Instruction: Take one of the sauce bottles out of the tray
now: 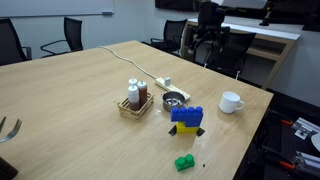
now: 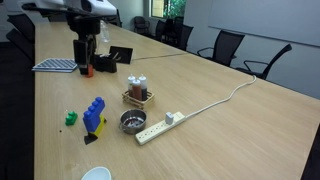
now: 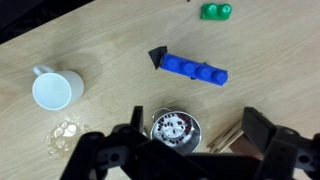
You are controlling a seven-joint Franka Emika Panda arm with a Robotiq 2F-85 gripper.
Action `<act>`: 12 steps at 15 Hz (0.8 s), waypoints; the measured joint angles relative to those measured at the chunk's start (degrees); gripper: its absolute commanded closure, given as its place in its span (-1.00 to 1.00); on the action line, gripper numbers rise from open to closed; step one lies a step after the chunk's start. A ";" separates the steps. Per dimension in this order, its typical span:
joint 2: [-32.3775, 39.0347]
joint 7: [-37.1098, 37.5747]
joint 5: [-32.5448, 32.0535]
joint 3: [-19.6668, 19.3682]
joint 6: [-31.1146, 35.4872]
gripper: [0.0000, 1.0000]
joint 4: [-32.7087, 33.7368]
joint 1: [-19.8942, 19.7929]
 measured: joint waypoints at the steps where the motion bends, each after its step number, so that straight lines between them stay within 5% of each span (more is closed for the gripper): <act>1: 2.73 4.17 -0.48 0.00 1.02 -1.00 2.47 1.04; 5: 11.39 19.15 -1.93 -0.73 1.85 -1.00 11.02 4.49; 12: 12.58 20.58 -1.93 -1.32 1.18 -1.00 12.60 4.77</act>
